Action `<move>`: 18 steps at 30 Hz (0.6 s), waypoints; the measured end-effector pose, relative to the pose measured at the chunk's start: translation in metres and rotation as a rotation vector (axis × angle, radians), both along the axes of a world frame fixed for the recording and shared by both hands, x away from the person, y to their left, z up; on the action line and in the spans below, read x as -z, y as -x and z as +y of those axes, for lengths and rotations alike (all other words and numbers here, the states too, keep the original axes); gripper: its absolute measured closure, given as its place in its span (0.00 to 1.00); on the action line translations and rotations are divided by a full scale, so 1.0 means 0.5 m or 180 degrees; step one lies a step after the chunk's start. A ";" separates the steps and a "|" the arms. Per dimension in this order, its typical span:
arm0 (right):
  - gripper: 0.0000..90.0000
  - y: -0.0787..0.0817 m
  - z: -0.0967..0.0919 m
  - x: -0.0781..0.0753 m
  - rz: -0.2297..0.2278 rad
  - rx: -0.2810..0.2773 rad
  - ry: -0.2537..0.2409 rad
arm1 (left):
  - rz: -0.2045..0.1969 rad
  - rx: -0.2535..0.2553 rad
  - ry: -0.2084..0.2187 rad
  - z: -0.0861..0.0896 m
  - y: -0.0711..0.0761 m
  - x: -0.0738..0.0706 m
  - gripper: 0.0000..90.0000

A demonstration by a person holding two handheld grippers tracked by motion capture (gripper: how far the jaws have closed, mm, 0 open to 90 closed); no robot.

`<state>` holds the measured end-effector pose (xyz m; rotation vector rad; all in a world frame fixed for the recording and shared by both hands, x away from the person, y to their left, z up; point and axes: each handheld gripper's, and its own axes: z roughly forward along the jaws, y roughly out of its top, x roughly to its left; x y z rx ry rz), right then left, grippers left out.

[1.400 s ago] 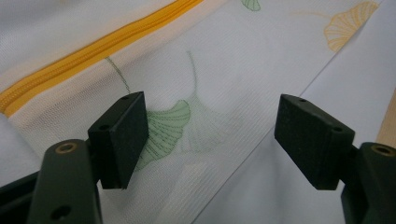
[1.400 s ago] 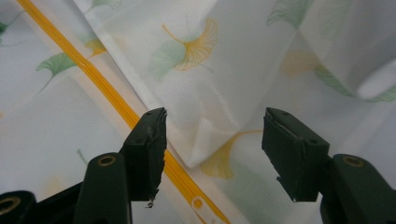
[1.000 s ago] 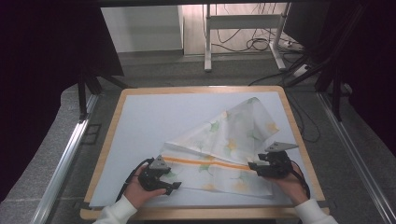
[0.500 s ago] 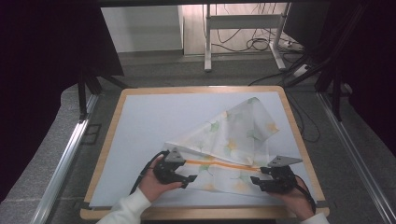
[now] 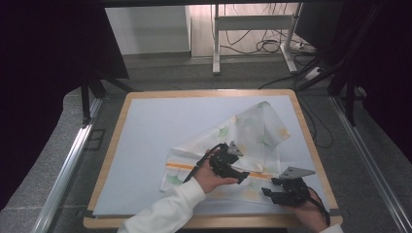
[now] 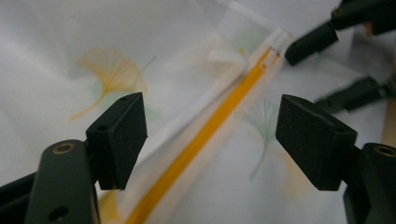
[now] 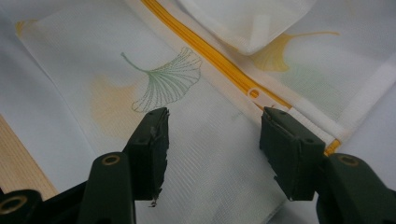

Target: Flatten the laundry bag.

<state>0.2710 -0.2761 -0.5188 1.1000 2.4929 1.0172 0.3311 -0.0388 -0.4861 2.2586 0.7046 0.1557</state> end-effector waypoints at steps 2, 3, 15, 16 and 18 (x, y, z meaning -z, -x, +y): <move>0.48 0.001 -0.001 0.000 -0.0006 0.0008 0.0000 | -0.0008 -0.0005 -0.0029 -0.024 -0.010 0.002 0.26; 0.48 0.001 -0.001 0.000 -0.0007 0.0012 0.0000 | -0.0022 0.0011 -0.0065 -0.036 -0.016 0.003 0.26; 0.49 0.006 -0.002 0.003 -0.0069 0.0036 0.0015 | -0.0023 -0.0074 -0.0257 -0.134 -0.056 0.041 0.18; 0.49 0.006 -0.002 0.003 -0.0071 0.0034 0.0017 | -0.0034 -0.0062 -0.0294 -0.138 -0.054 0.045 0.18; 0.49 0.005 -0.002 0.003 -0.0075 0.0032 0.0017 | -0.0083 -0.0085 -0.0320 -0.143 -0.051 0.051 0.17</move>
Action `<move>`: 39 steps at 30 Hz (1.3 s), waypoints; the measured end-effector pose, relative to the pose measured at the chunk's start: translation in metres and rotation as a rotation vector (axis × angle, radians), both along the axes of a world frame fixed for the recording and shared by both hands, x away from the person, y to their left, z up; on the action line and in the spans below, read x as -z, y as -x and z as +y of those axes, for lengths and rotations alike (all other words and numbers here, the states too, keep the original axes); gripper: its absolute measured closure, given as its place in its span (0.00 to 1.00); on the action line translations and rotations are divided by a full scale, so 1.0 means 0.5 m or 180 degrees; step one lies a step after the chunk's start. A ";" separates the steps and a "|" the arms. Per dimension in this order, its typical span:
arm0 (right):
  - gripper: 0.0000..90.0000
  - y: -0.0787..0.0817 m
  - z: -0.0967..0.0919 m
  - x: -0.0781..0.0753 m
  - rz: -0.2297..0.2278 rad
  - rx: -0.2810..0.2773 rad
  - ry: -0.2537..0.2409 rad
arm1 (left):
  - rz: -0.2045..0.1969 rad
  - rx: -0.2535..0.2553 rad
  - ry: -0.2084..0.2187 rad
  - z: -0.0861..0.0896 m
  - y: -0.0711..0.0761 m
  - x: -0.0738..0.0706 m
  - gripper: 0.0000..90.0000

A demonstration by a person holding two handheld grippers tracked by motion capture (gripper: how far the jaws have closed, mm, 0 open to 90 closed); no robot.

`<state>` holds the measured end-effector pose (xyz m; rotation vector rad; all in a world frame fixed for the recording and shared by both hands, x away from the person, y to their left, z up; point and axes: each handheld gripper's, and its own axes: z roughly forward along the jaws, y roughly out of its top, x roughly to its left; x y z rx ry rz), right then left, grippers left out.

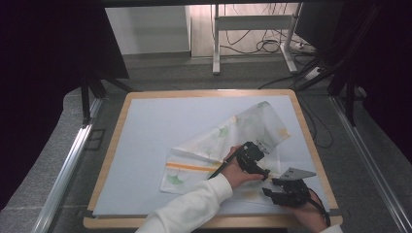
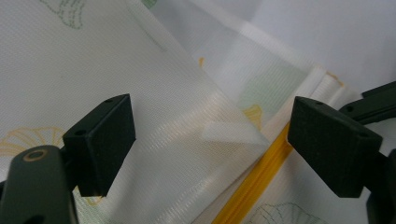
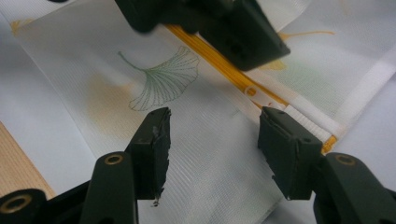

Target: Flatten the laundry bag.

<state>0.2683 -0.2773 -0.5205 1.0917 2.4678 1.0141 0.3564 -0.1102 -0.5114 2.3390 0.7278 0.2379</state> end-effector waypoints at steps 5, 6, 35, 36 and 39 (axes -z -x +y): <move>0.48 0.001 0.000 0.000 0.0011 0.0012 -0.0004 | -0.0019 -0.0078 -0.0089 0.002 -0.005 0.014 0.26; 0.48 0.001 -0.001 0.000 0.0003 0.0008 -0.0003 | 0.0027 -0.0093 -0.0055 0.006 -0.008 0.018 0.28; 0.49 -0.003 -0.005 -0.002 0.0039 0.0038 -0.0023 | -0.0209 -0.0232 0.0444 0.177 -0.034 -0.052 0.99; 0.49 -0.003 -0.005 -0.002 0.0039 0.0038 -0.0023 | -0.0209 -0.0232 0.0444 0.177 -0.034 -0.052 0.99; 0.49 -0.004 -0.007 -0.002 0.0038 0.0051 -0.0026 | -0.0240 -0.0278 0.0453 0.206 -0.039 -0.061 1.00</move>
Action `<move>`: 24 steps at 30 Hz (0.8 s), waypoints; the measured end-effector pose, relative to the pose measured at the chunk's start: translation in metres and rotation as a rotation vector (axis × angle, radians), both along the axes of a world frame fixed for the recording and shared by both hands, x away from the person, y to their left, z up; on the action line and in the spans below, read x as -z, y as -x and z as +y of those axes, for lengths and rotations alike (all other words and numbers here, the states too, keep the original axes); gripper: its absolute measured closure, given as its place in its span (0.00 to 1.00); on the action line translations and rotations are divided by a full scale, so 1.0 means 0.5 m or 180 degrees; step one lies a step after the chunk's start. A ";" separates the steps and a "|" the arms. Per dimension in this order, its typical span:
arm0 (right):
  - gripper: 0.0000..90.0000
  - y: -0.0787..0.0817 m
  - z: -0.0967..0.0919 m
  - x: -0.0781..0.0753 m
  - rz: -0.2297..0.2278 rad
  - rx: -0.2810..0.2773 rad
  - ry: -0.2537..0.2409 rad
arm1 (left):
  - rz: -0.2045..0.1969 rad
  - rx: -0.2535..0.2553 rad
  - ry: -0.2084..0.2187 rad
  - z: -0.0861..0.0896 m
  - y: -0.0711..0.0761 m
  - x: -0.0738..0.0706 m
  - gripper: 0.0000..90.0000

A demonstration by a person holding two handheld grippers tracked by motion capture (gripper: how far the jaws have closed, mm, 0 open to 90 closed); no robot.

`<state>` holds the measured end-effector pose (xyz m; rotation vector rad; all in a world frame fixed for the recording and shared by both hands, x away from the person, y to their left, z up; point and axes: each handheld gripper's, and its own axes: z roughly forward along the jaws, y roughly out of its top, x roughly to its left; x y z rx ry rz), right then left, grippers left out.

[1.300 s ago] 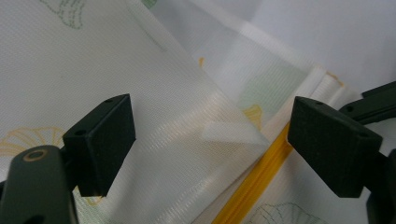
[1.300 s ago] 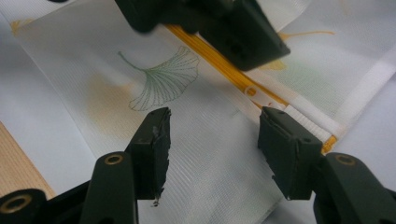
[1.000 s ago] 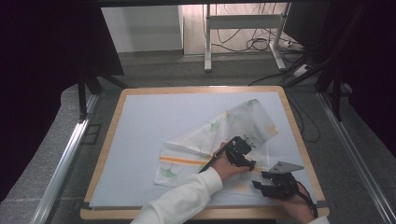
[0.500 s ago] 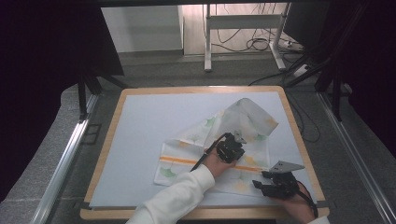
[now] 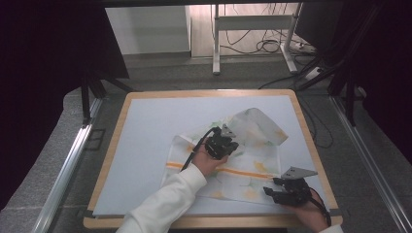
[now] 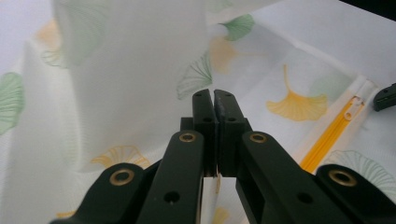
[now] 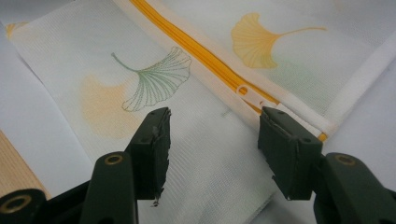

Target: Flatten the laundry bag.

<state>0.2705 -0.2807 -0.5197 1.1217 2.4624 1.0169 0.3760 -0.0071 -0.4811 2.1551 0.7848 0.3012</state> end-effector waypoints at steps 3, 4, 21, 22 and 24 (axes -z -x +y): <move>0.49 0.000 0.000 0.000 -0.0001 0.0004 0.0003 | -0.0035 -0.0033 0.0009 0.017 -0.005 -0.007 1.00; 0.49 0.000 0.000 0.000 -0.0004 0.0004 0.0007 | -0.0050 -0.0044 0.0022 0.023 -0.008 -0.009 1.00; 0.48 -0.001 0.000 0.000 -0.0003 -0.0002 0.0000 | -0.0211 -0.0430 0.0141 0.155 -0.095 -0.051 1.00; 0.48 -0.001 0.000 0.000 0.0001 0.0002 -0.0007 | -0.0232 -0.0461 0.0118 0.165 -0.108 -0.052 1.00; 0.48 -0.002 0.000 0.000 -0.0001 0.0001 -0.0004 | -0.0261 -0.0491 0.0137 0.172 -0.124 -0.051 1.00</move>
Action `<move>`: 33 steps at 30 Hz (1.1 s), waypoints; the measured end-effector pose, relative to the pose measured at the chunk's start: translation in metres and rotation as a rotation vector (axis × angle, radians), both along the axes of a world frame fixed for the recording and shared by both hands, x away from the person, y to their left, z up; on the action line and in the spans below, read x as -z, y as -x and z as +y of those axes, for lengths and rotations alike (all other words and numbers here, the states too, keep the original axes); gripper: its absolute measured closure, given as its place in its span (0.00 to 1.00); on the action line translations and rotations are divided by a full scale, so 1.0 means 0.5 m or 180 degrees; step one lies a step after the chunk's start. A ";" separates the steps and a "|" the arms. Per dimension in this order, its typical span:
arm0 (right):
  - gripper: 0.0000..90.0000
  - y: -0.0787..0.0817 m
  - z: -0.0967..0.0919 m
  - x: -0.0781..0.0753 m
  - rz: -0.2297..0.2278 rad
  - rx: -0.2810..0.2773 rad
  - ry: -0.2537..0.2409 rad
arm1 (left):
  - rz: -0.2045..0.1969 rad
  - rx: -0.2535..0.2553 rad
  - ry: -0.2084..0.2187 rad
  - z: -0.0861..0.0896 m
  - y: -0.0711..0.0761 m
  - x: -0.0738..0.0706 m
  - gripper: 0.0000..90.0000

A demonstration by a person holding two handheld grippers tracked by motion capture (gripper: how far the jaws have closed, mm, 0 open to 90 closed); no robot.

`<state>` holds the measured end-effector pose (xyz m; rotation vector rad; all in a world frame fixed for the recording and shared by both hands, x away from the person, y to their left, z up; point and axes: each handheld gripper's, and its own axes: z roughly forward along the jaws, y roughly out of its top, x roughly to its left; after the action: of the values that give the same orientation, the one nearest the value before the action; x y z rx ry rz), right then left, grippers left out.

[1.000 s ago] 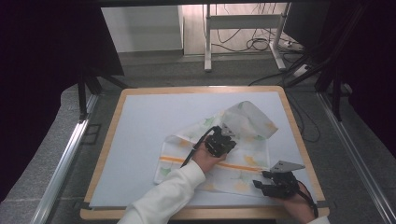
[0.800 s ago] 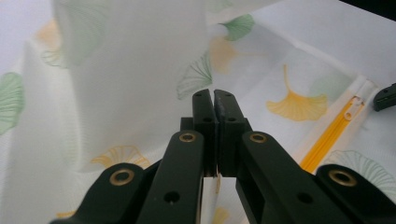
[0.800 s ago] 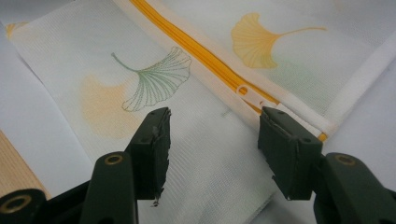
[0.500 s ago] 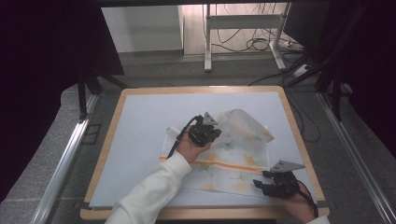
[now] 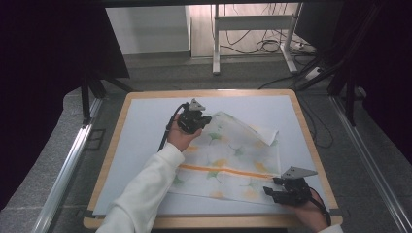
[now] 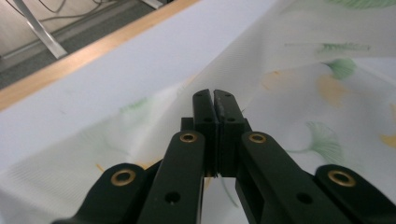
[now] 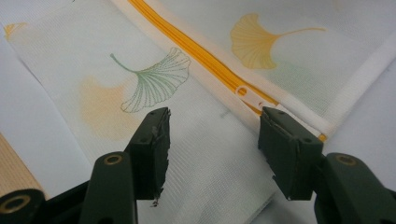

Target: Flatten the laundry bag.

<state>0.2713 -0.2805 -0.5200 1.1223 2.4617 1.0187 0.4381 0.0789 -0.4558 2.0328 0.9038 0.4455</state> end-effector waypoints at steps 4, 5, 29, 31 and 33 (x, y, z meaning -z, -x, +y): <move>0.48 0.000 0.000 0.000 -0.0002 -0.0001 0.0000 | 0.0024 -0.0074 0.0044 0.009 -0.038 0.007 1.00; 0.48 0.000 0.000 0.000 -0.0001 -0.0002 -0.0001 | 0.0025 -0.0070 0.0010 0.012 -0.047 0.008 1.00; 0.48 -0.001 -0.001 0.000 -0.0003 -0.0018 -0.0011 | 0.0119 -0.0405 0.0020 0.094 -0.133 0.022 1.00; 0.48 -0.001 -0.001 0.000 -0.0003 -0.0018 -0.0009 | 0.0122 -0.0419 0.0010 0.106 -0.144 0.022 1.00; 0.48 -0.001 -0.001 0.000 -0.0007 -0.0013 -0.0003 | 0.0106 -0.0454 -0.0019 0.114 -0.155 0.025 1.00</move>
<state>0.2720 -0.2809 -0.5202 1.1163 2.4632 1.0217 0.5156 0.1359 -0.4681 1.9939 1.0735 0.4935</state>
